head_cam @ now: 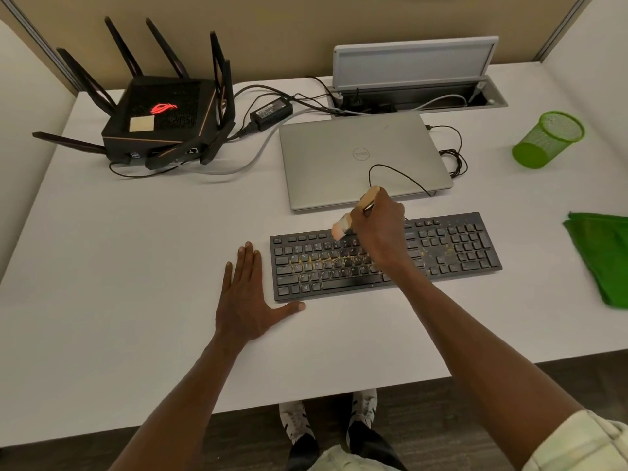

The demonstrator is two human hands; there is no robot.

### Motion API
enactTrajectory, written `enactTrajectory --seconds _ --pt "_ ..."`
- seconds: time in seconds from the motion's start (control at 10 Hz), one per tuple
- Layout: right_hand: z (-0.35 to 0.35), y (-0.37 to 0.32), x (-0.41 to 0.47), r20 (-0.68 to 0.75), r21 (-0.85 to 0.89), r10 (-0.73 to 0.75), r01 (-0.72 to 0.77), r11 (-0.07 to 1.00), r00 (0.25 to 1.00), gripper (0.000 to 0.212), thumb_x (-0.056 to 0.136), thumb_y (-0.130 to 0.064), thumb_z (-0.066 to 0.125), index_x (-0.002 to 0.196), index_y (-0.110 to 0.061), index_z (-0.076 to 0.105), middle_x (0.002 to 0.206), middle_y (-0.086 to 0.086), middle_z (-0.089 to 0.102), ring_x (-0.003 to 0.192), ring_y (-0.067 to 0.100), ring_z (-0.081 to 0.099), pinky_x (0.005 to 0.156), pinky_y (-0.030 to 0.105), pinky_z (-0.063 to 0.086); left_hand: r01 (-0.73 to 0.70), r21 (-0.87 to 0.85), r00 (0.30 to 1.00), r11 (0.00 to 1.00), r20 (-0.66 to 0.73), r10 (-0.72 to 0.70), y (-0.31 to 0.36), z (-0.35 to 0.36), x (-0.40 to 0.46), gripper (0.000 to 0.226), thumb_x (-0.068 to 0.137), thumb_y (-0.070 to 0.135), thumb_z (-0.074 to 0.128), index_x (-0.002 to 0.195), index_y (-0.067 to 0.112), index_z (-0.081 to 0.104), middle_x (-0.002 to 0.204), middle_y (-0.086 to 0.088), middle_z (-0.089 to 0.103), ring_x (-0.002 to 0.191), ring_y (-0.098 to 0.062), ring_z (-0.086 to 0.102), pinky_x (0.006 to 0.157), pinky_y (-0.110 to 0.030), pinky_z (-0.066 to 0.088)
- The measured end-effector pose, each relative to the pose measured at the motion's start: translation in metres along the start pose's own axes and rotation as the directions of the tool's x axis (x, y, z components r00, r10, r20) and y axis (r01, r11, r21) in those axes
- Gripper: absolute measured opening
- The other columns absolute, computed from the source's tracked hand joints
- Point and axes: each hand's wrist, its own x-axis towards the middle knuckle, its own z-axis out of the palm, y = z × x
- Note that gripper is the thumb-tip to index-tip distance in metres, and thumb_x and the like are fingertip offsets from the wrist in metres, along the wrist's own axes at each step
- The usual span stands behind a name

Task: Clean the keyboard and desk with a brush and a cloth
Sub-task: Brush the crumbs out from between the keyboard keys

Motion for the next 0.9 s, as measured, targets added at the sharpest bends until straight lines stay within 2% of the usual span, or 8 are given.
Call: enactTrajectory --seconds 0.1,0.2,0.4,0.5,0.6,0.7,0.8,0.9 --pt "-0.018 0.012 0.006 -0.035 -0.033 0.012 -0.013 0.999 0.999 0.011 0.091 -0.013 0.059 0.1 -0.006 0.057 0.077 0.003 0.061 0.059 0.006 0.056 0.043 0.014 0.04 0.001 -0.002 1.0 1.0 -0.003 -0.001 0.0 0.0 0.0 0.145 0.063 0.107 0.032 0.163 0.005 0.004 0.17 -0.006 -0.013 0.157 -0.017 -0.015 0.128 -0.044 -0.001" --pt "-0.034 0.023 0.012 -0.076 -0.051 0.031 -0.035 0.998 0.997 0.012 0.089 -0.013 0.06 0.098 -0.005 0.059 0.077 0.002 0.062 0.062 0.009 0.058 0.051 0.025 0.048 0.003 0.009 1.0 1.0 0.006 -0.004 0.0 -0.001 0.0 0.145 0.063 0.107 0.032 0.163 0.005 0.003 0.17 -0.006 -0.015 0.156 -0.016 -0.017 0.128 -0.044 -0.002" --pt "-0.058 0.043 0.021 -0.102 -0.054 0.062 -0.068 0.996 0.993 0.012 0.088 -0.014 0.059 0.097 -0.006 0.059 0.075 0.0 0.06 0.065 0.016 0.062 0.053 0.033 0.054 0.001 0.005 1.0 1.0 0.004 -0.001 0.001 -0.001 0.001 0.146 0.062 0.108 0.029 0.163 0.005 0.003 0.17 -0.006 -0.015 0.156 -0.016 -0.017 0.128 -0.043 -0.003" --pt "-0.07 0.049 0.025 -0.118 -0.097 0.056 -0.068 0.993 0.991 0.01 0.088 -0.014 0.059 0.096 -0.007 0.059 0.071 -0.003 0.057 0.06 0.007 0.057 0.048 0.017 0.042 0.0 -0.002 1.0 1.0 0.002 0.0 0.0 0.0 0.001 0.146 0.062 0.108 0.029 0.163 0.005 0.004 0.17 -0.006 -0.013 0.156 -0.016 -0.016 0.128 -0.044 -0.001" --pt "-0.079 0.055 0.029 -0.136 -0.115 0.059 -0.075 0.991 0.989 0.009 0.087 -0.014 0.057 0.093 -0.006 0.058 0.075 0.005 0.062 0.059 0.012 0.059 0.048 0.021 0.045 -0.002 -0.001 1.0 1.0 0.003 0.002 0.0 0.0 0.001 0.147 0.061 0.108 0.029 0.163 0.005 0.004 0.17 -0.006 -0.013 0.156 -0.015 -0.016 0.128 -0.044 -0.002" --pt "-0.083 0.059 0.032 -0.133 -0.136 0.052 -0.07 0.988 0.99 0.012 0.089 -0.013 0.054 0.096 -0.004 0.058 0.076 0.01 0.064 0.056 0.014 0.057 0.047 0.022 0.04 -0.003 0.001 1.0 1.0 -0.001 0.003 0.0 0.0 0.001 0.146 0.062 0.108 0.029 0.163 0.005 0.004 0.17 -0.005 -0.014 0.156 -0.015 -0.017 0.128 -0.043 -0.003" --pt "-0.084 0.056 0.032 -0.123 -0.241 0.001 -0.031 0.97 0.992 0.014 0.094 -0.014 0.049 0.101 -0.004 0.057 0.077 0.011 0.063 0.062 0.023 0.058 0.046 0.021 0.033 0.003 -0.001 1.0 1.0 -0.001 -0.003 0.0 0.0 0.001 0.146 0.061 0.108 0.028 0.163 0.005 0.003 0.17 -0.005 -0.014 0.156 -0.014 -0.018 0.128 -0.042 -0.003" --pt "-0.08 0.047 0.027 -0.134 -0.332 -0.093 0.044 0.942 0.987 0.017 0.101 -0.018 0.04 0.097 -0.008 0.053 0.074 0.015 0.062 0.066 0.033 0.059 0.052 0.033 0.046 0.002 0.001 1.0 1.0 0.008 -0.002 0.0 0.0 0.0 0.147 0.061 0.108 0.027 0.163 0.005 0.002 0.17 -0.005 -0.015 0.156 -0.014 -0.018 0.128 -0.043 -0.003"
